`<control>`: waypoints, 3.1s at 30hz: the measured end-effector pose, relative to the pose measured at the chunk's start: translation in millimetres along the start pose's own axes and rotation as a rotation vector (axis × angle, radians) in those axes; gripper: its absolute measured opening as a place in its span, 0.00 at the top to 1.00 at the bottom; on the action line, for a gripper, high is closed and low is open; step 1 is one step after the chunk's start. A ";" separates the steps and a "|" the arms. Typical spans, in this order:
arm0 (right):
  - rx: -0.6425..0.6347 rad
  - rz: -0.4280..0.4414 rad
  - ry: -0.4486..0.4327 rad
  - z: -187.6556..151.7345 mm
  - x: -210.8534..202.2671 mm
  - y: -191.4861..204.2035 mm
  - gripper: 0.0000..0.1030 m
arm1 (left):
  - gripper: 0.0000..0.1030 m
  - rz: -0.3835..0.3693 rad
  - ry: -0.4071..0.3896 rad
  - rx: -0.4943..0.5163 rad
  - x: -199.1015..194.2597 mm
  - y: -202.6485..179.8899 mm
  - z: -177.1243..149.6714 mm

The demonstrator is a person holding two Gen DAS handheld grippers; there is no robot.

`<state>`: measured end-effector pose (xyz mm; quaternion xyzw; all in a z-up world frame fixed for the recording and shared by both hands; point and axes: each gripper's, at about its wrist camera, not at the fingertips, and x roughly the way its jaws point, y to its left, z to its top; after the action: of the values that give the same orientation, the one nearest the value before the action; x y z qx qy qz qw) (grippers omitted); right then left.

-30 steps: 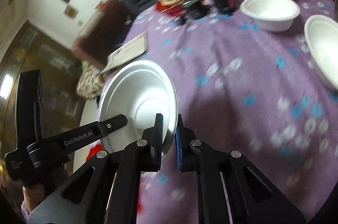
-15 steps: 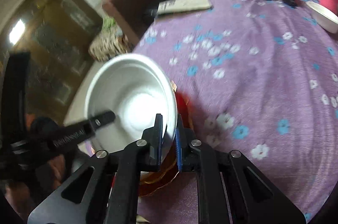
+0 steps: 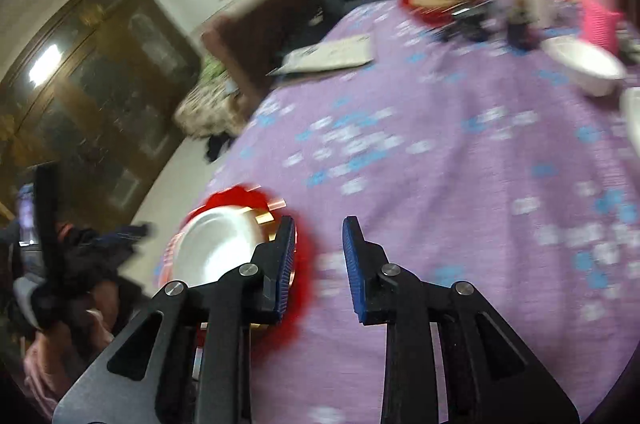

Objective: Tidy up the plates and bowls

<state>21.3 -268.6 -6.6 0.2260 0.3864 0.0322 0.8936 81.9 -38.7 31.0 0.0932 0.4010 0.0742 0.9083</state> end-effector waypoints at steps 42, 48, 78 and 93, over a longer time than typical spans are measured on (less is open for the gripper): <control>0.618 -0.356 -0.042 46.2 -111.7 -363.4 0.76 | 0.69 -0.657 0.414 0.540 -4.5 -489.2 -4.5; 0.657 -0.313 0.001 38.2 -88.8 -353.8 0.90 | 0.85 -0.709 0.426 0.481 -3.2 -459.7 -12.2; -0.038 0.060 0.228 -14.3 68.1 92.9 0.91 | 0.78 -0.228 0.249 0.086 39.0 24.5 -18.7; 0.401 -0.204 -0.164 79.9 -80.4 -222.4 0.75 | 0.20 -0.686 0.227 0.268 -28.5 -295.1 84.7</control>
<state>-4.6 -516.8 0.2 0.3608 0.3321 -0.1539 0.8578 143.5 -340.7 39.7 0.0625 0.5130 -0.2773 0.8100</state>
